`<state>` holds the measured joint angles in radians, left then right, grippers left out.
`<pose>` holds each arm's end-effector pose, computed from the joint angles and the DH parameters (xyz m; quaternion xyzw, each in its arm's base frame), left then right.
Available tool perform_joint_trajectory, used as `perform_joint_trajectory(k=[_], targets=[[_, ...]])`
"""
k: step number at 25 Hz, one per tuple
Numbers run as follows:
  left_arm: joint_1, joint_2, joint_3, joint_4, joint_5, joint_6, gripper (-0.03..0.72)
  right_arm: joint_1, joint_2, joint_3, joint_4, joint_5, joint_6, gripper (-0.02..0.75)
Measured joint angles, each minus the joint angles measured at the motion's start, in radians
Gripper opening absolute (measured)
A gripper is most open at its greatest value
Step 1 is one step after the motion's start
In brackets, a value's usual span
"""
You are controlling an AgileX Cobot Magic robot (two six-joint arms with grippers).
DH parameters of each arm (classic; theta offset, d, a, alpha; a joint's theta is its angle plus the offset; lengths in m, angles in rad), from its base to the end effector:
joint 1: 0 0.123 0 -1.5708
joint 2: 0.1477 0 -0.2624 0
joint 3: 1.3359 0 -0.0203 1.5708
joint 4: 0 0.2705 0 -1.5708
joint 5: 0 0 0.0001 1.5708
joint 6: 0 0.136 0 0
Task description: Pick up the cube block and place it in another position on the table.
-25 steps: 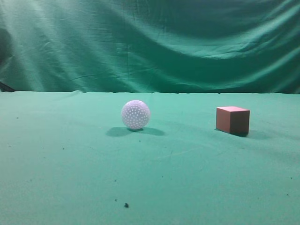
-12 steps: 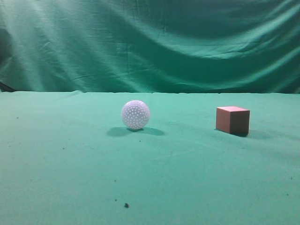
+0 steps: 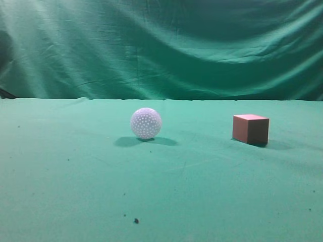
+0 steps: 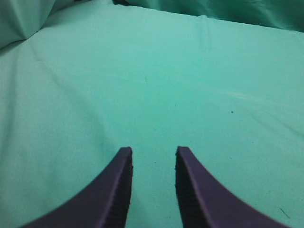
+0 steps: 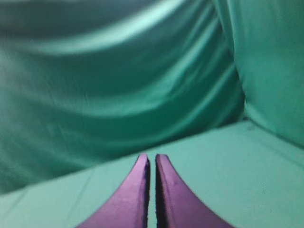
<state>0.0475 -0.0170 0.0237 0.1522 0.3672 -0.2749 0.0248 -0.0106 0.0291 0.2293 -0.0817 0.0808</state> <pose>0.1377 0.0140 0.1612 -0.0882 0.7947 -0.0038 0.6005 0.1430 0.0010 0.2177 0.0995 0.6452 0.1200 0.7480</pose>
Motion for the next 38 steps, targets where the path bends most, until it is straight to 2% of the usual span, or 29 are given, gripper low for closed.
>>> perform_joint_trajectory(k=[1, 3, 10, 13, 16, 18, 22, 27, 31, 34, 35, 36, 38], targets=[[0.0, 0.0, 0.0, 0.0, 0.0, 0.0, 0.262, 0.0, 0.0, -0.003, 0.004, -0.026, 0.0, 0.0], [0.0, 0.0, 0.0, 0.0, 0.0, 0.0, 0.262, 0.0, 0.0, -0.045, 0.007, 0.018, -0.015, 0.0], [0.0, 0.0, 0.0, 0.0, 0.0, 0.0, 0.262, 0.0, 0.208, -0.326, 0.009, 0.393, -0.114, 0.0], [0.0, 0.0, 0.0, 0.0, 0.0, 0.0, 0.262, 0.0, 0.344, -0.355, 0.011, 0.459, -0.125, 0.0], [0.0, 0.0, 0.0, 0.0, 0.0, 0.0, 0.262, 0.013, 0.466, -0.369, 0.011, 0.501, -0.237, 0.0], [0.0, 0.0, 0.0, 0.0, 0.0, 0.0, 0.262, 0.056, 0.547, -0.405, 0.012, 0.576, -0.315, 0.0], [0.0, 0.0, 0.0, 0.0, 0.0, 0.0, 0.262, 0.196, 0.729, -0.512, 0.007, 0.689, -0.364, 0.0], [0.0, 0.0, 0.0, 0.0, 0.0, 0.0, 0.262, 0.339, 0.994, -0.649, -0.009, 0.743, -0.365, 0.0], [0.0, 0.0, 0.0, 0.0, 0.0, 0.0, 0.262, 0.408, 1.204, -0.763, -0.028, 0.763, -0.361, 0.0], [0.0, 0.0, 0.0, 0.0, 0.0, 0.0, 0.262, 0.426, 1.344, -0.857, -0.028, 0.787, -0.36, 0.0], [0.0, 0.0, 0.0, 0.0, 0.0, 0.0, 0.262, 0.427, 1.382, -0.881, -0.028, 0.79, -0.36, 0.048], [0.0, 0.0, 0.0, 0.0, 0.0, 0.0, 0.262, 0.427, 1.423, -0.905, -0.028, 0.793, -0.36, 0.048], [0.0, 0.0, 0.0, 0.0, 0.0, 0.0, 0.262, 0.427, 1.495, -0.939, -0.028, 0.795, -0.36, 0.19]])
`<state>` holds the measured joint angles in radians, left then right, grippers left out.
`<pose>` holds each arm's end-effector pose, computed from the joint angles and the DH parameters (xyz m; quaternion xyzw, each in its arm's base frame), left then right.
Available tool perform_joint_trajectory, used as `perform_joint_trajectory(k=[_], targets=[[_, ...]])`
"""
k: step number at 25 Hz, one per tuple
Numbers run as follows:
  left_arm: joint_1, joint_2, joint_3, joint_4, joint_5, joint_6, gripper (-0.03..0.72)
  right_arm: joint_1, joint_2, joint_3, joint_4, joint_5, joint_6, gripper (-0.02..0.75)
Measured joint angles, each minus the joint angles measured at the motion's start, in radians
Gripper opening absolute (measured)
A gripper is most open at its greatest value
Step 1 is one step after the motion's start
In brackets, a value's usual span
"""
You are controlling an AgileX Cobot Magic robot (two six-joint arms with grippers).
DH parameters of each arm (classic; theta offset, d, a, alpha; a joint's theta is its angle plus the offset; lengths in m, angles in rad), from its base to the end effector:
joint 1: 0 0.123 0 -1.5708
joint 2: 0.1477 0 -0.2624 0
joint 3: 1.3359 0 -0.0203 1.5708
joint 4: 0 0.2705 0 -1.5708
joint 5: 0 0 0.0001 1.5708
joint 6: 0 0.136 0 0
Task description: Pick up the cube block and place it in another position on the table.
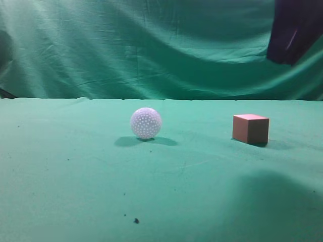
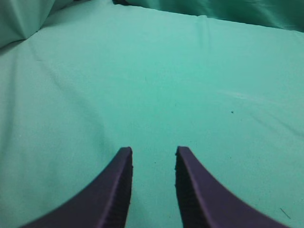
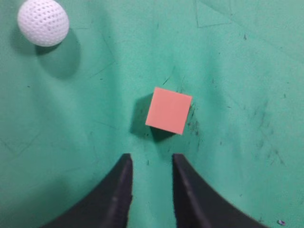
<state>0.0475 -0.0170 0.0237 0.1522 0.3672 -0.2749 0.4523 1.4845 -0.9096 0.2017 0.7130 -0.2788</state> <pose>0.1377 0.0140 0.1612 -0.0882 0.7947 -0.0038 0.6005 0.2751 0.1535 0.1508 -0.2910 0.9357 0.0943 0.1755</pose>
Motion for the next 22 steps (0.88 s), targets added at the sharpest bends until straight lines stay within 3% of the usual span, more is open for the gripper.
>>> perform_joint_trajectory(k=[4, 7, 12, 16, 18, 22], targets=[[0.0, 0.0, 0.0, 0.0, 0.0, 0.0, 0.262, 0.0, 0.096, -0.038, 0.002, 0.0, 0.0, 0.47], [0.0, 0.0, 0.0, 0.0, 0.0, 0.0, 0.262, 0.0, 0.147, -0.046, 0.003, -0.009, 0.0, 0.601], [0.0, 0.0, 0.0, 0.0, 0.0, 0.0, 0.262, 0.0, 0.221, -0.052, 0.003, -0.075, 0.0, 0.594], [0.0, 0.0, 0.0, 0.0, 0.0, 0.0, 0.262, 0.0, 0.258, -0.052, 0.003, -0.122, 0.0, 0.384], [0.0, 0.0, 0.0, 0.0, 0.0, 0.0, 0.262, 0.0, 0.258, -0.056, 0.003, -0.122, 0.0, 0.234], [0.0, 0.0, 0.0, 0.0, 0.0, 0.0, 0.262, 0.0, 0.258, -0.129, -0.018, -0.051, 0.023, 0.22]])
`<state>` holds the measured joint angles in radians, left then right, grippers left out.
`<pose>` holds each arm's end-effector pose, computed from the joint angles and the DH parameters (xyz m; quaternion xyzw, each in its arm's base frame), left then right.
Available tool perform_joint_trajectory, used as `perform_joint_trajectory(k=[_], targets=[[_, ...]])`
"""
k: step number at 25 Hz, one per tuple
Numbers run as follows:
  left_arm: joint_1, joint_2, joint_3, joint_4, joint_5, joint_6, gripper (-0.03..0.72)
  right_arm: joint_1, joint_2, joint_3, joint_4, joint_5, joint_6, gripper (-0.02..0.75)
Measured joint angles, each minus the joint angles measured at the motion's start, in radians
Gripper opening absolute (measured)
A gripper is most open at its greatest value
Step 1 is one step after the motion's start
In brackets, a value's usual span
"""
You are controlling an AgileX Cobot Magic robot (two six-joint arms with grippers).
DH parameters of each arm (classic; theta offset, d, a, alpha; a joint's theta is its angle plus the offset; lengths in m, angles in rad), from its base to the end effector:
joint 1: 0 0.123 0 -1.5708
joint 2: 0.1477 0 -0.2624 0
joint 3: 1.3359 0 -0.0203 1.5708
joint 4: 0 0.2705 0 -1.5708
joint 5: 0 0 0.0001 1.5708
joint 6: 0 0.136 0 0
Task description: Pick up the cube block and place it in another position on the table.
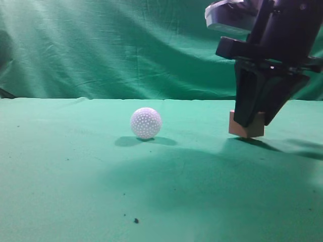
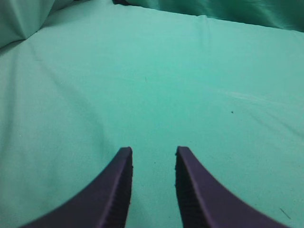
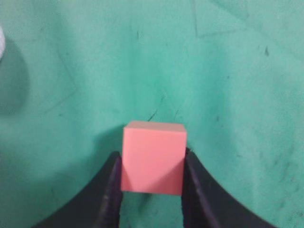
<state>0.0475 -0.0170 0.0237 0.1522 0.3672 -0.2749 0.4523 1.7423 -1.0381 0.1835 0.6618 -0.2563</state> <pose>0.1377 0.0140 0.1612 -0.0882 0.7947 -0.0038 0.6005 0.3123 0.1687 0.1031 -0.2824 0.9460 0.0801 0.1377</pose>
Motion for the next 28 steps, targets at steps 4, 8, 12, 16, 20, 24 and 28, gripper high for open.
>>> perform_joint_trajectory(k=[4, 8, 12, 16, 20, 24, 28], targets=[[0.0, 0.0, 0.0, 0.0, 0.0, 0.0, 0.262, -0.027, 0.0, -0.146, -0.097, 0.051, 0.113, 0.22], [0.0, 0.0, 0.0, 0.0, 0.0, 0.0, 0.262, -0.134, 0.009, -0.26, -0.144, 0.017, 0.214, 0.22], [0.0, 0.0, 0.0, 0.0, 0.0, 0.0, 0.262, -0.208, 0.082, -0.317, -0.155, -0.006, 0.229, 0.22], [0.0, 0.0, 0.0, 0.0, 0.0, 0.0, 0.262, -0.215, 0.178, -0.337, -0.155, -0.009, 0.229, 0.22], [0.0, 0.0, 0.0, 0.0, 0.0, 0.0, 0.262, -0.215, 0.24, -0.338, -0.153, -0.006, 0.229, 0.22], [0.0, 0.0, 0.0, 0.0, 0.0, 0.0, 0.262, -0.215, 0.266, -0.338, -0.153, -0.014, 0.223, 0.22], [0.0, 0.0, 0.0, 0.0, 0.0, 0.0, 0.262, -0.215, 0.268, -0.344, -0.153, -0.018, 0.219, 0.435]])
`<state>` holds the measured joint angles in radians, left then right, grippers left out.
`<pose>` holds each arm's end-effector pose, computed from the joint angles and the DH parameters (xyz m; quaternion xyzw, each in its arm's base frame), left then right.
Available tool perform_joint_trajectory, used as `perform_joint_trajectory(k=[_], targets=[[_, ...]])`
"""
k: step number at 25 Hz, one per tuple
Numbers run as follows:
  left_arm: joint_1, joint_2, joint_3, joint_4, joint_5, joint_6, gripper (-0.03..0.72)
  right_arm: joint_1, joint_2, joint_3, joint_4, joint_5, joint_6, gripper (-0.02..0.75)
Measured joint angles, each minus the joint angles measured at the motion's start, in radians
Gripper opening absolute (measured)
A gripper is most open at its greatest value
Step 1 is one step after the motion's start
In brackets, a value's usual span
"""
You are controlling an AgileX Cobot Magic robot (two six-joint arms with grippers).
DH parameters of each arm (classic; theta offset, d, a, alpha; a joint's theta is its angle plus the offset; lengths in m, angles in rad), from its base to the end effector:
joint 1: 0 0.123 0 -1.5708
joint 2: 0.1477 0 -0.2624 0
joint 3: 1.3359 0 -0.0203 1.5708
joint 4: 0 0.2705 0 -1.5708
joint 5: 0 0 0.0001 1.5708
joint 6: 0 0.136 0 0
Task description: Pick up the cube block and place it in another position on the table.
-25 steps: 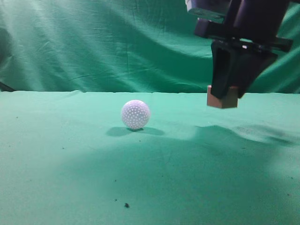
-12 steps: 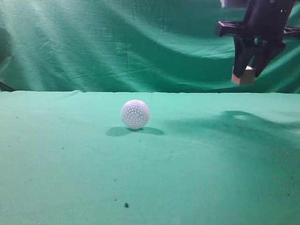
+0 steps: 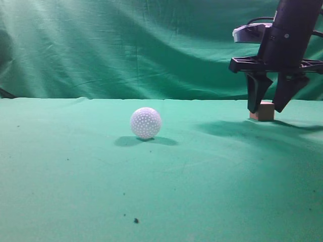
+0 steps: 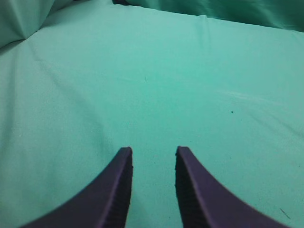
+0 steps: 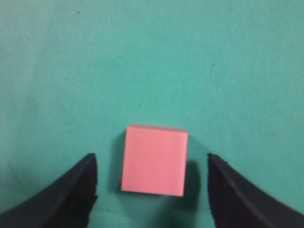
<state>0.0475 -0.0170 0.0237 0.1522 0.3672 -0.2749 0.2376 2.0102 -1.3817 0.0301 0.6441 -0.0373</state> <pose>0.1377 0.0140 0.1612 -0.0882 0.7947 -0.0038 0.6005 0.4258 0.1056 0.0935 -0.1245 0.9735 0.0303 0.1894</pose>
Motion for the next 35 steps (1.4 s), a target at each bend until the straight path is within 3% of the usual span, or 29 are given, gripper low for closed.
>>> perform_joint_trajectory(k=[2, 5, 9, 12, 16, 27, 35], targets=[[0.0, 0.0, 0.0, 0.0, 0.0, 0.0, 0.262, 0.0, -0.007, -0.017, 0.0, 0.028, 0.014, 0.503], [0.0, 0.0, 0.0, 0.0, 0.0, 0.0, 0.262, 0.0, -0.053, -0.073, -0.002, 0.128, 0.045, 0.496], [0.0, 0.0, 0.0, 0.0, 0.0, 0.0, 0.262, 0.0, -0.174, -0.111, -0.004, 0.258, 0.062, 0.141], [0.0, 0.0, 0.0, 0.0, 0.0, 0.0, 0.262, 0.0, -0.278, -0.112, -0.004, 0.344, 0.061, 0.0], [0.0, 0.0, 0.0, 0.0, 0.0, 0.0, 0.262, 0.0, -0.44, -0.035, -0.004, 0.406, 0.088, 0.0], [0.0, 0.0, 0.0, 0.0, 0.0, 0.0, 0.262, 0.0, -0.965, 0.474, -0.004, 0.307, 0.181, 0.0], [0.0, 0.0, 0.0, 0.0, 0.0, 0.0, 0.262, 0.0, -1.191, 0.547, -0.002, 0.354, 0.192, 0.0]])
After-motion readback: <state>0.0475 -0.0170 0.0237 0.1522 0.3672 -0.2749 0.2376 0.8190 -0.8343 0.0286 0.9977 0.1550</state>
